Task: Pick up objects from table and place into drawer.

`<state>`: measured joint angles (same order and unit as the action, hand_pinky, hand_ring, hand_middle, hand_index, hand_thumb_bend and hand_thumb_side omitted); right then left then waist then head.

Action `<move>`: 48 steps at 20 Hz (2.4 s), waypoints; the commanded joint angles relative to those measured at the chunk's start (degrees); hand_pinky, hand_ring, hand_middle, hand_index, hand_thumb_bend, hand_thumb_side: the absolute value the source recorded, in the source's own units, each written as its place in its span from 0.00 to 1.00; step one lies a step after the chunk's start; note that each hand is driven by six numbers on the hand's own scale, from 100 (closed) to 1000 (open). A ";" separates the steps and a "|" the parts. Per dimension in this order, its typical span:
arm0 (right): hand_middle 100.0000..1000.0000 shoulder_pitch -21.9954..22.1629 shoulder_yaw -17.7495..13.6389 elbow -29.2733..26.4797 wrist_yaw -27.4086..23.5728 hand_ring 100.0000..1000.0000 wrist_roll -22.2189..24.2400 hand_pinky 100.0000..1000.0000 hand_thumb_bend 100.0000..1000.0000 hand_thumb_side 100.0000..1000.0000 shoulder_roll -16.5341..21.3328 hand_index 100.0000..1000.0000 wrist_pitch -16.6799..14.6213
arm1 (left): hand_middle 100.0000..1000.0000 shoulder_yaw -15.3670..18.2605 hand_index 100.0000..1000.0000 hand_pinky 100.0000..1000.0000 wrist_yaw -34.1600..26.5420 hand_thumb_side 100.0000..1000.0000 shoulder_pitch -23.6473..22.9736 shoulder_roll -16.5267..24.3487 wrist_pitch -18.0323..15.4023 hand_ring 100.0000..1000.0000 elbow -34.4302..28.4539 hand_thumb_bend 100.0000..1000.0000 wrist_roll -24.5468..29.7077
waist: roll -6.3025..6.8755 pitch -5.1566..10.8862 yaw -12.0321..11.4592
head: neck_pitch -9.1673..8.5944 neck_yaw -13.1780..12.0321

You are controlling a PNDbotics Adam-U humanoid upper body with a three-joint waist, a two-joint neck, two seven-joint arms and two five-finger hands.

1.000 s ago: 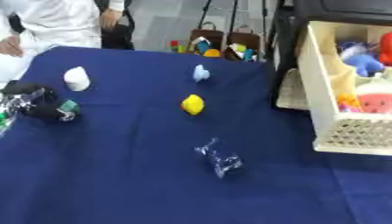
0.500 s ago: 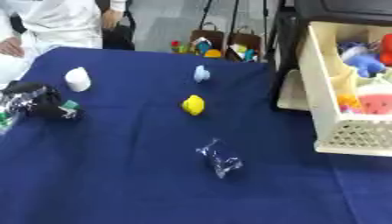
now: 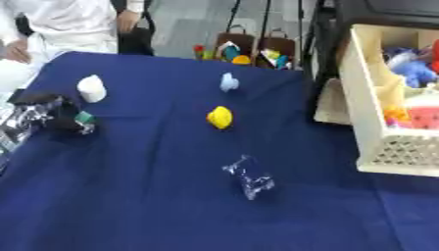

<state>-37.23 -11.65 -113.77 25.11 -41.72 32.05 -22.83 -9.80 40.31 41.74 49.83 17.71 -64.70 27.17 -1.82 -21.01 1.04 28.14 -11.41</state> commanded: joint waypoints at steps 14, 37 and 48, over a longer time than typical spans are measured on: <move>0.72 -0.56 -0.36 -0.83 -0.71 0.77 -0.25 0.74 0.00 1.00 1.01 0.82 -0.20 | 0.52 -0.72 0.67 0.36 7.54 0.60 0.49 0.98 1.09 0.52 -1.84 0.23 -3.98 | 0.07 0.98 -0.11 | -0.45 -0.34; 0.72 -0.81 -0.39 -0.83 -0.76 0.77 -0.59 0.74 0.00 1.00 0.86 0.82 -0.46 | 0.39 -1.12 0.53 0.21 5.53 0.52 0.65 0.80 2.92 0.39 -2.11 0.15 -6.08 | -0.03 1.14 -0.16 | -0.42 -0.46; 0.72 -0.61 -0.50 -0.83 -0.79 0.77 -0.81 0.74 0.00 1.00 0.87 0.82 -0.57 | 0.37 -1.25 0.51 0.18 5.38 0.49 0.72 0.84 3.50 0.38 -2.86 0.13 -6.77 | 0.20 1.47 -0.16 | -0.15 -0.40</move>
<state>-37.28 -11.65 -113.77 24.85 -41.97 32.02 -23.06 -11.47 45.89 41.62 49.32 21.13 -66.59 20.70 -1.86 -21.02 0.88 28.13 -11.83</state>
